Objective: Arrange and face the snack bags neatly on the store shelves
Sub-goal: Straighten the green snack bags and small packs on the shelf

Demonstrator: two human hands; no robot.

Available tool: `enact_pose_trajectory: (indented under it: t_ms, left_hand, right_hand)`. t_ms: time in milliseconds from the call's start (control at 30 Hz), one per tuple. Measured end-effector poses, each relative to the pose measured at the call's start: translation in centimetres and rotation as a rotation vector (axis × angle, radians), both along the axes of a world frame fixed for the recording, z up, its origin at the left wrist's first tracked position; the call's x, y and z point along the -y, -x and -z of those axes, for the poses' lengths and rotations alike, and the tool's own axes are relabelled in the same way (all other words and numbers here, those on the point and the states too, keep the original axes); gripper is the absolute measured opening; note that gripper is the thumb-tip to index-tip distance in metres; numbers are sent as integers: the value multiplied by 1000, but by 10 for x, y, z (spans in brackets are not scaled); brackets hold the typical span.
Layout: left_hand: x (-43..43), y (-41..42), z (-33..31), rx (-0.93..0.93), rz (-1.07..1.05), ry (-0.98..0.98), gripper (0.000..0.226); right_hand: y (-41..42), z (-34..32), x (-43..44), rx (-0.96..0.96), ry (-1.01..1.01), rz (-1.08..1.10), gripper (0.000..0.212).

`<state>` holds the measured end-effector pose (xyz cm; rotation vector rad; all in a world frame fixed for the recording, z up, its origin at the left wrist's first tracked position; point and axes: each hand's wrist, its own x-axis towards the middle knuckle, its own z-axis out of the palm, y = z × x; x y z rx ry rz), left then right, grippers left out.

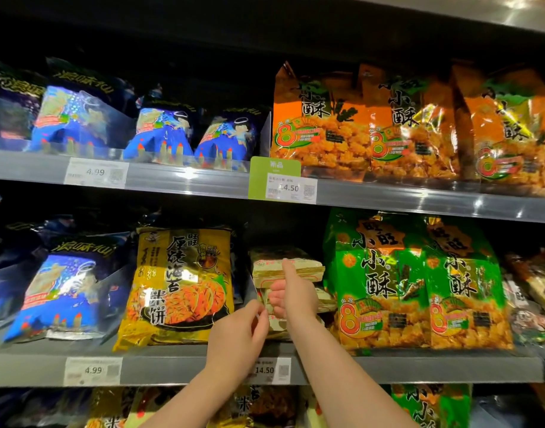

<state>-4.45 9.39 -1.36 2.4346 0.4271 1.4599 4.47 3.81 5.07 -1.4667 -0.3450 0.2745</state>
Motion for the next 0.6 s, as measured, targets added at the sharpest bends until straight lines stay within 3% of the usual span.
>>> enact_pose_trajectory:
  t_ms: [167,333,467,600]
  left_hand:
    - [-2,1,0,-8,2,10,46]
    - [-1,3,-2,17,71,86,28]
    - [3,2,-7,73,204,315,18]
    - [19,-1,-12,193,430,730,41]
  right_hand:
    - [1,-6,0,-60,24,-37,38]
    - [17,8,6,44,-114,13,29]
    - [36,28,27,263,-175,90,36]
    - [43,39,47,260,-254,18,30]
